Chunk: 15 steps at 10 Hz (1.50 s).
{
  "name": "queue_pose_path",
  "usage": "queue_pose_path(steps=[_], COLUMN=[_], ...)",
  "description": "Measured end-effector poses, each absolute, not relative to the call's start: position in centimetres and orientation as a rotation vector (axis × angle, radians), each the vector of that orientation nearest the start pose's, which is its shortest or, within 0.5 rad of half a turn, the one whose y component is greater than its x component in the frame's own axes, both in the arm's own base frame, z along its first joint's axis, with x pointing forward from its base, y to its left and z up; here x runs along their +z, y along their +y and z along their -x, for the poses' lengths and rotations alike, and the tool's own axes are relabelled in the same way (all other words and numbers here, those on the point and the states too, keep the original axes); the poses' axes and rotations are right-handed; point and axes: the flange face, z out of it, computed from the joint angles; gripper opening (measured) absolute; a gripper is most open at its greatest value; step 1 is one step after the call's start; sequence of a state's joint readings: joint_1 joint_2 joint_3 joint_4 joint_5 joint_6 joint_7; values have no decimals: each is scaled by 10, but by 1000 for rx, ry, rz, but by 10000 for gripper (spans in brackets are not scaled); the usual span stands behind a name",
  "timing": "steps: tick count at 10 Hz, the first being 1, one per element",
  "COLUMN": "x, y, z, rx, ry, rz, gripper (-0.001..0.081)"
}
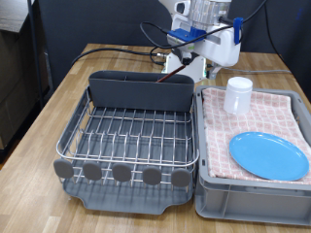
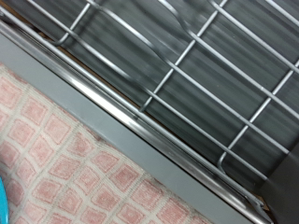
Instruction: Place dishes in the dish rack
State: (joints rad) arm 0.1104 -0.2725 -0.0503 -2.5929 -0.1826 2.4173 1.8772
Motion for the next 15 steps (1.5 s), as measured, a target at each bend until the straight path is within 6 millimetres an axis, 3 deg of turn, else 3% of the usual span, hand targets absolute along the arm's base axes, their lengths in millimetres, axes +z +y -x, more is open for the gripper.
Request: queue_pose_path(steps=[5,9,12,15], x=[407,420,404,361], y=[74,114,123,114], z=[-466,-492,-504,-501], rx=[-237,-175,-166,-70], ry=[2137,2116,2038,1981], rz=[2237,2248,2178,2120], gripper=[803,803,803,803])
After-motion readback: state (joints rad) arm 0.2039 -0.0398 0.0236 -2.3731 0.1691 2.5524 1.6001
